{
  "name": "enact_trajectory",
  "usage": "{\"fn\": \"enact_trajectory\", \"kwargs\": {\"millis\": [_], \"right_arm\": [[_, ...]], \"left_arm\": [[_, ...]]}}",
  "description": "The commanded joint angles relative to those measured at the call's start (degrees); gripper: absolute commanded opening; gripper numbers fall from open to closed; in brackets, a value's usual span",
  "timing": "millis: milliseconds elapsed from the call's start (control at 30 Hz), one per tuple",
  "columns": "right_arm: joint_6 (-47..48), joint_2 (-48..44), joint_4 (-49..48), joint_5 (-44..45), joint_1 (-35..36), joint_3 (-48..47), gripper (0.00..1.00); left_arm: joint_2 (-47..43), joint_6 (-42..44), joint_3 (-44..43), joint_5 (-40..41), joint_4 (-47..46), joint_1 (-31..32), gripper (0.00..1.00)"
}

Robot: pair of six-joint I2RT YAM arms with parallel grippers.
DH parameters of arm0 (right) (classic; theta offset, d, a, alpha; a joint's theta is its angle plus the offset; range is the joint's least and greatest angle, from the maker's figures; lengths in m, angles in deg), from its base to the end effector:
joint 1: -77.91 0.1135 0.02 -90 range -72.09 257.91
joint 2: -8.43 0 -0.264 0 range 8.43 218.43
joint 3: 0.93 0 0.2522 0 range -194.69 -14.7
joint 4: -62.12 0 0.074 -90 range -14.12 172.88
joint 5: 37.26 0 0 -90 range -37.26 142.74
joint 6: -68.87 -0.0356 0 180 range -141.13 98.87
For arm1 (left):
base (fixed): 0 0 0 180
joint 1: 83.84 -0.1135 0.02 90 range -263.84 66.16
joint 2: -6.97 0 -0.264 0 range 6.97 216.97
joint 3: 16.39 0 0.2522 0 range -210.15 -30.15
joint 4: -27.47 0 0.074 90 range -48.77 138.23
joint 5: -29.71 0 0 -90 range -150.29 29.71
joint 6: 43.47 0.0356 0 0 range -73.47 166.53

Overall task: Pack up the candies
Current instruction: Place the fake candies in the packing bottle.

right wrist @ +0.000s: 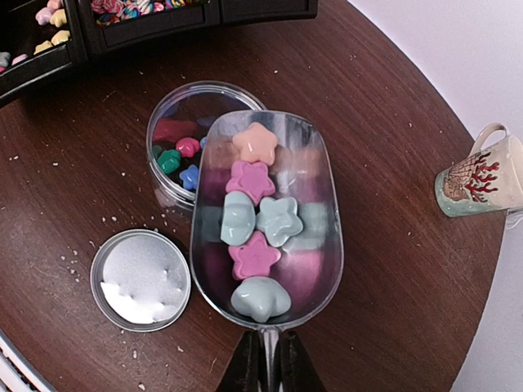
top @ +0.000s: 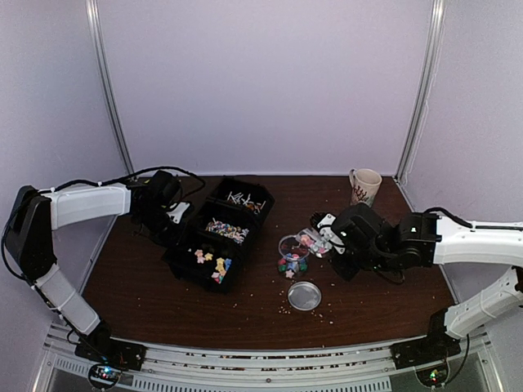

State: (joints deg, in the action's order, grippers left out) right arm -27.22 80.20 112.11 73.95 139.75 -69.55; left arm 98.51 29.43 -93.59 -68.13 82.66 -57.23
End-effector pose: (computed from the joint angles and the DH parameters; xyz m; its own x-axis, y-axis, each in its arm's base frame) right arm 0.1310 0.2174 0.2646 -0.4518 -0.6344 -0.6272 -0.6754 0.7026 -0.2242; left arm 0.2747 -0.1430 0.2126 -0.9436 0.1469 -0.2967 0.2186 0.9495 -0.2250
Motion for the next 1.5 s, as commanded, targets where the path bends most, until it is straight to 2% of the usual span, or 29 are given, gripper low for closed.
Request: {"fn": "enact_trajectory", "kwargs": {"millis": [0,533,1467], "right_arm": [[-0.66,0.96,5.67,0.14,0.61,-4.39,0.0],[0.24,6.65,16.76,-3.28,0.83,-13.0,0.0],[4.51,14.52,31.16,-0.61,0.97,-24.87,0.0]], "left_arm": [[-3.8,-0.39,-4.12,-3.94,-8.38,-0.33,0.0],[-3.74,-0.39,-4.15,-4.11,-8.39,-0.39,0.0],[-3.43,-0.47,-4.24,-4.25,-8.38,-0.34,0.0]]}}
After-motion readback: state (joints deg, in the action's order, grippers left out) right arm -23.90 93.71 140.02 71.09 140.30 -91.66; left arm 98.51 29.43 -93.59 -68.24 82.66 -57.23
